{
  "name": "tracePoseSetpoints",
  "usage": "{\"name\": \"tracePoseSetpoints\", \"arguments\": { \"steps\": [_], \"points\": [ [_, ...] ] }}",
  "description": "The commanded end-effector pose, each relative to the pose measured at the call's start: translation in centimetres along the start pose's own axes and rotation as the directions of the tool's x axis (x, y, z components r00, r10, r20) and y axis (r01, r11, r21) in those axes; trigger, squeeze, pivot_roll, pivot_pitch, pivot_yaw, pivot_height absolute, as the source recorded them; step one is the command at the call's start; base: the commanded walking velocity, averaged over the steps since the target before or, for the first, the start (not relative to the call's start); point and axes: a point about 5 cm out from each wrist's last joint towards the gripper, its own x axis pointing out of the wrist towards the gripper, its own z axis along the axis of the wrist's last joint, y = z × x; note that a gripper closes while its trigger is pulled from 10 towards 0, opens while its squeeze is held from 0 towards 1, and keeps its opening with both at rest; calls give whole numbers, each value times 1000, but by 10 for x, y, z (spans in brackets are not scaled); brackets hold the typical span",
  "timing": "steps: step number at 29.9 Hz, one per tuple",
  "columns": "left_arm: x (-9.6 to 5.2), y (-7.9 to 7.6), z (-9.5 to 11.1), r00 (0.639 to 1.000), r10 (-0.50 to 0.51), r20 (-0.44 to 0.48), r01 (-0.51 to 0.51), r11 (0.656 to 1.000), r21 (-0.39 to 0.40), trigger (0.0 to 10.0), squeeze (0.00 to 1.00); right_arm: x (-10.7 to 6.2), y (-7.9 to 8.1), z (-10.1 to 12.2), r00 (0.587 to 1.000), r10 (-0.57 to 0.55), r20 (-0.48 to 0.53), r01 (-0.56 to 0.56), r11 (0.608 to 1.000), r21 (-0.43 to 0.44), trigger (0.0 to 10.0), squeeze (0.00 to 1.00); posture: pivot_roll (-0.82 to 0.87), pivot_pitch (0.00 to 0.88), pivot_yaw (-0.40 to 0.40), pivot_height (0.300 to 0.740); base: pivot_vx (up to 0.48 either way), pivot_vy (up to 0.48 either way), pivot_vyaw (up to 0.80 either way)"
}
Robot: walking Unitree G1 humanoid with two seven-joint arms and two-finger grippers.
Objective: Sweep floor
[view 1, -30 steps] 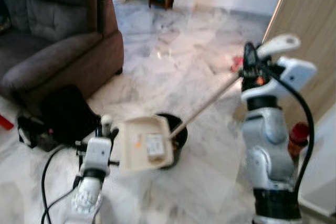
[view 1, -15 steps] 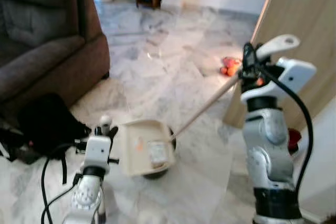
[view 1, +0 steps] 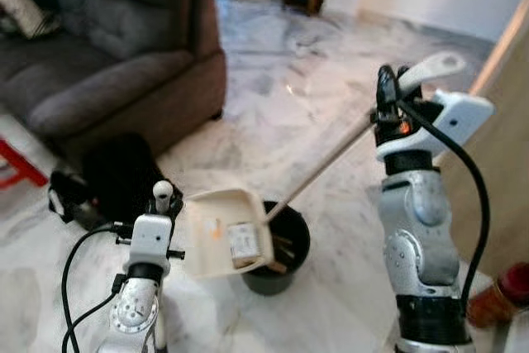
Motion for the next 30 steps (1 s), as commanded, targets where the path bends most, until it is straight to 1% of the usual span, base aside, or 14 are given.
{"name": "tracePoseSetpoints", "arguments": {
  "steps": [1, 11, 15, 20, 27, 30],
  "points": [
    [3, 2, 8, 999, 10, 41, -11, 1000, 9, 10000, 0, 3, 6, 14, 998, 13, 69, -16, 999, 41, 10000, 0, 135, 57, -11, 740, 322, 0, 0],
    [4, 3, 9, 999, 13, 46, -13, 1000, 9, 10000, 0, 3, 6, 14, 998, 13, 67, -16, 999, 46, 10000, 0, 135, 59, -9, 740, 320, 0, 0],
    [5, 3, 9, 999, 14, 47, -15, 1000, 9, 10000, 0, 4, 5, 14, 998, 5, 60, -10, 997, 78, 10000, 0, 137, 59, -9, 740, 320, 0, 0],
    [4, 3, 9, 999, 14, 46, -15, 1000, 10, 10000, 0, 4, 8, 17, 996, 19, 83, -26, 996, 91, 10000, 0, 136, 59, -9, 740, 319, 0, -758],
    [4, 2, 10, 999, 12, 49, -12, 1000, 9, 10000, 0, 2, 10, 16, 996, 34, 81, -41, 996, 79, 10000, 0, 137, 60, -9, 740, 320, 0, 0],
    [4, 1, 10, 998, 5, 56, -6, 1000, 5, 10000, 0, 2, 11, 15, 996, 43, 79, -49, 996, 80, 10000, 0, 137, 60, -9, 740, 0, 0, 0]
  ]
}}
